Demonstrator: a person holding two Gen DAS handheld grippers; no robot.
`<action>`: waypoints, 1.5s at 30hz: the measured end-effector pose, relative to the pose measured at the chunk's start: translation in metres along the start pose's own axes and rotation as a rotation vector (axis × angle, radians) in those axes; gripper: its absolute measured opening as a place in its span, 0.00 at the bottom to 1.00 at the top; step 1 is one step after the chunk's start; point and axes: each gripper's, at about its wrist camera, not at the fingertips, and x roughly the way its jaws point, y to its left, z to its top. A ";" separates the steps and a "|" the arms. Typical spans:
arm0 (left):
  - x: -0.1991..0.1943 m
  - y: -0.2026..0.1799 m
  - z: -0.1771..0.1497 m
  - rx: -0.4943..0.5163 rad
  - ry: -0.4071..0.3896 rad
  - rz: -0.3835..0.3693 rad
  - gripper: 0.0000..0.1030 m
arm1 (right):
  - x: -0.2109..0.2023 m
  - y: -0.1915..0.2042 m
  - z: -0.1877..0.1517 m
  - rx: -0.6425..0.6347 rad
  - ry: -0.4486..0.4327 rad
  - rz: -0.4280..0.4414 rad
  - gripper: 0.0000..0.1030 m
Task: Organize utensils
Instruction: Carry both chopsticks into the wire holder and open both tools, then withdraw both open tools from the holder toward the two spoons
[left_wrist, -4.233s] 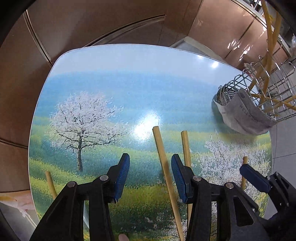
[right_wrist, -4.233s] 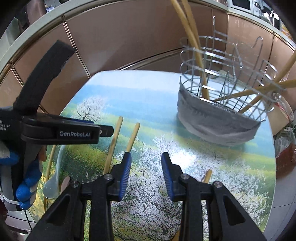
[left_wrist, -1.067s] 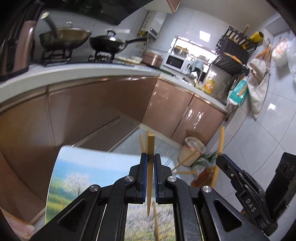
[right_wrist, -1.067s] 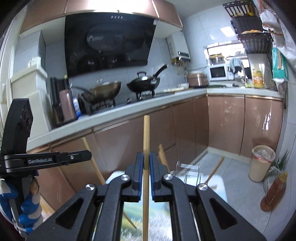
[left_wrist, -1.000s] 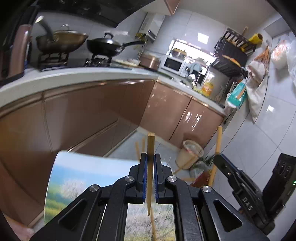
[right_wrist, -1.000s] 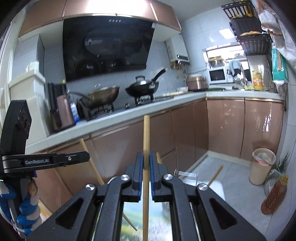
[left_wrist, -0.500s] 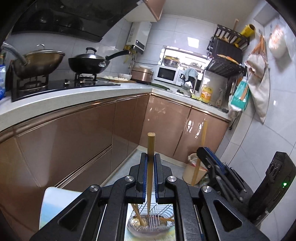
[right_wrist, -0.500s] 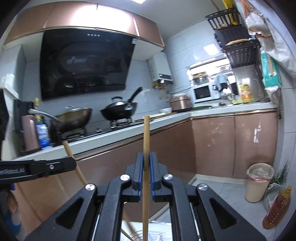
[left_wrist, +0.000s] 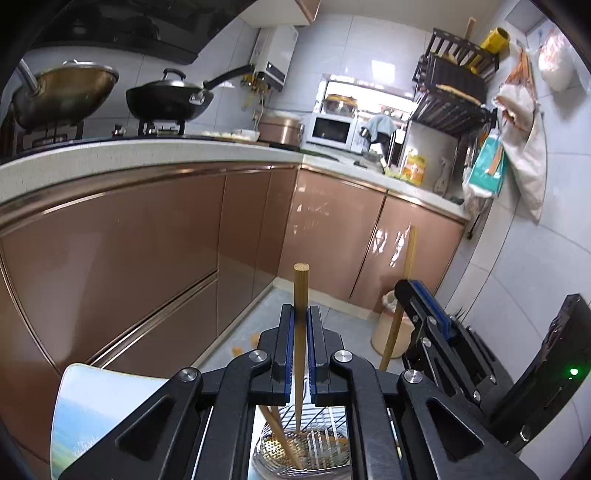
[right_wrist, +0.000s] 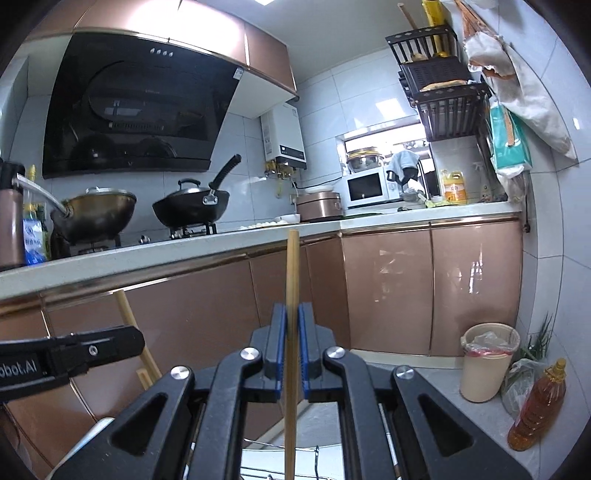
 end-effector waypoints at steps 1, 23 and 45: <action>0.002 0.001 -0.002 -0.001 0.007 0.003 0.06 | 0.001 0.000 -0.002 0.004 0.002 0.002 0.06; 0.006 0.019 -0.034 -0.051 0.086 0.059 0.06 | -0.021 0.001 -0.034 0.003 0.057 0.010 0.08; -0.171 0.058 -0.013 -0.071 0.049 0.175 0.36 | -0.144 0.017 0.035 -0.046 0.102 0.078 0.19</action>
